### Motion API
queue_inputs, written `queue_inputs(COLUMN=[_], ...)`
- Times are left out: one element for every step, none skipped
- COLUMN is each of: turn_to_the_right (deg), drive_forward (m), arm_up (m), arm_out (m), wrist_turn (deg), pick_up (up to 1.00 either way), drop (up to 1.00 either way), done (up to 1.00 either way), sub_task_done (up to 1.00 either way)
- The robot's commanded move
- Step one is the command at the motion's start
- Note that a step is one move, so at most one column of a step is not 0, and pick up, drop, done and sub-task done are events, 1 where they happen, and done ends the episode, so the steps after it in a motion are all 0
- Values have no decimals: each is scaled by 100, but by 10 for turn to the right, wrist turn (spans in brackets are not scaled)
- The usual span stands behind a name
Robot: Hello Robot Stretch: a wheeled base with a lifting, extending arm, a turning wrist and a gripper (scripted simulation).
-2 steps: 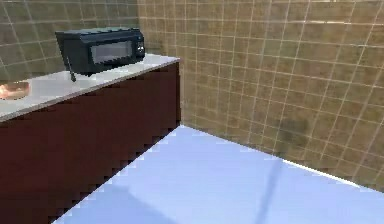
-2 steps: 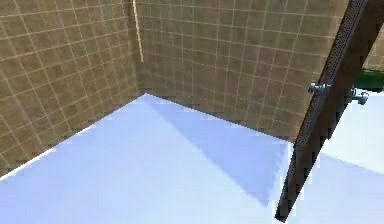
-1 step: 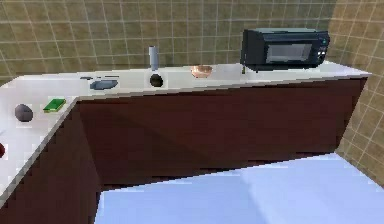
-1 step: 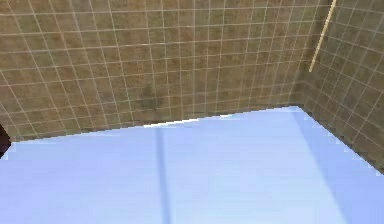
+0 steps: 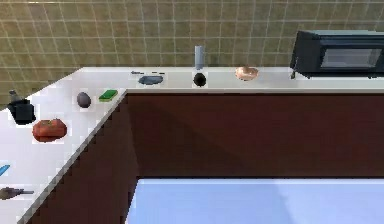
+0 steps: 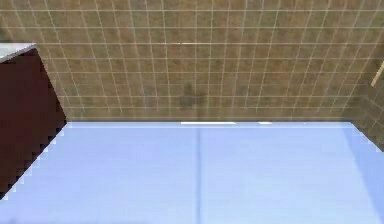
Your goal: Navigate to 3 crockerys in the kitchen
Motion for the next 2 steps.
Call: queue_inputs(turn_to_the_right=[0,270], drive_forward=[85,0], arm_up=[0,0], arm_out=[0,0], wrist_turn=[0,0], pick_up=[0,0], drop=[0,0], done=[0,0], sub_task_done=[0,0])
